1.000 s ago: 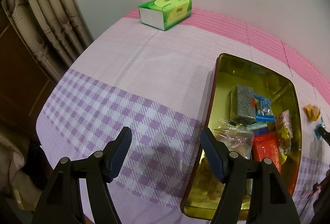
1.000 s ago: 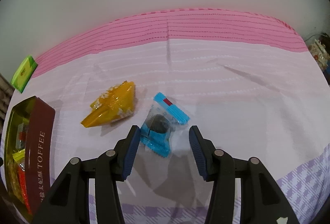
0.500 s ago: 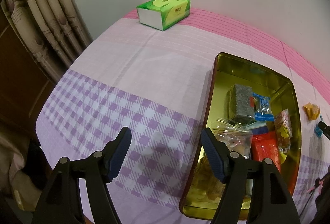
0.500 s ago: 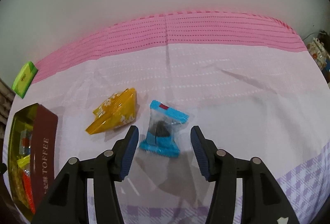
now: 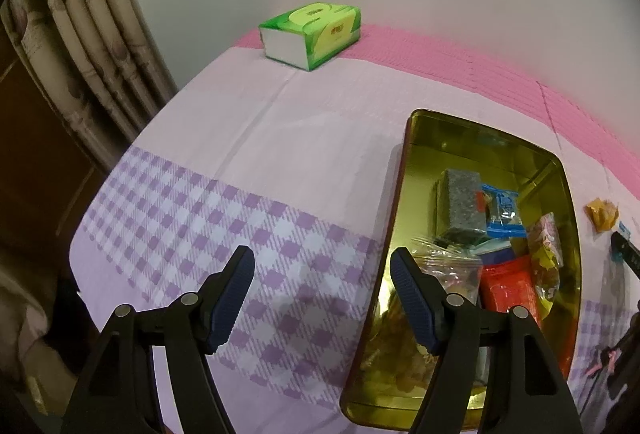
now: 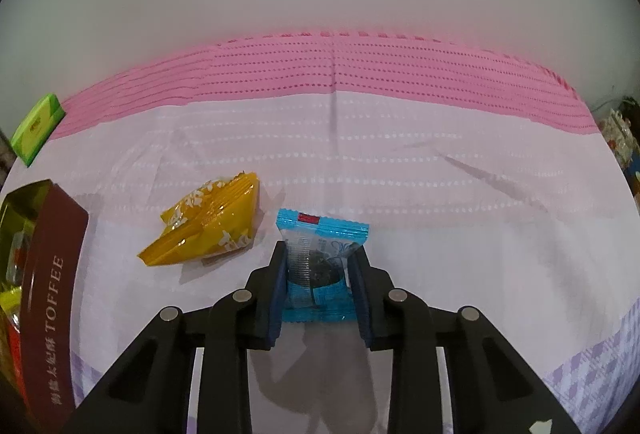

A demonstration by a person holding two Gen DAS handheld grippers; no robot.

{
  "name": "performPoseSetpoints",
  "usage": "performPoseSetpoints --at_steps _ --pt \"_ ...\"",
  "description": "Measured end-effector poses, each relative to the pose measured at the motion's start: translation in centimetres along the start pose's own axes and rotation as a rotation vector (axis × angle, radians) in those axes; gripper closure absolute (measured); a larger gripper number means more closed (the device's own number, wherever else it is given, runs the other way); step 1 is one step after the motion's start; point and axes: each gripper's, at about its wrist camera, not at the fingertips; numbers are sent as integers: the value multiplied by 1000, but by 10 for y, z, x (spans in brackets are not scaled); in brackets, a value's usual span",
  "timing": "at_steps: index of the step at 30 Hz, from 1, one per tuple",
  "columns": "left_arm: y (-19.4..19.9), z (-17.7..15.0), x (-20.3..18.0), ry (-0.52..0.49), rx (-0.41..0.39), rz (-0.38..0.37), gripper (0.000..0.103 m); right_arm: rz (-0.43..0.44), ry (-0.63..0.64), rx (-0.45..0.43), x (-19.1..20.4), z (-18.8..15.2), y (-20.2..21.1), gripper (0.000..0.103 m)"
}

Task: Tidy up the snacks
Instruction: 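Grasp orange pillow pack with left tool while right tool holds blue packet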

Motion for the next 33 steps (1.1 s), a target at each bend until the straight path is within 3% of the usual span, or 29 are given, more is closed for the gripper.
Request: performPoseSetpoints --at_steps 10,22,33 --pt "22 2 -47 -75 -40 -88 31 -46 31 -43 -46 -11 1 76" --pt "18 5 -172 -255 -19 -258 30 -81 -61 -38 -114 -20 -8 76" --pt "-6 4 -257 -405 8 -322 30 -60 -57 -52 -130 -25 -7 76"
Point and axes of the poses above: each gripper's, at about its wrist camera, not at the fingertips, and y roughly against the way its jaws point, x to its left, z to its top, and after that the axes turned 11 degrees about -z, right-handed
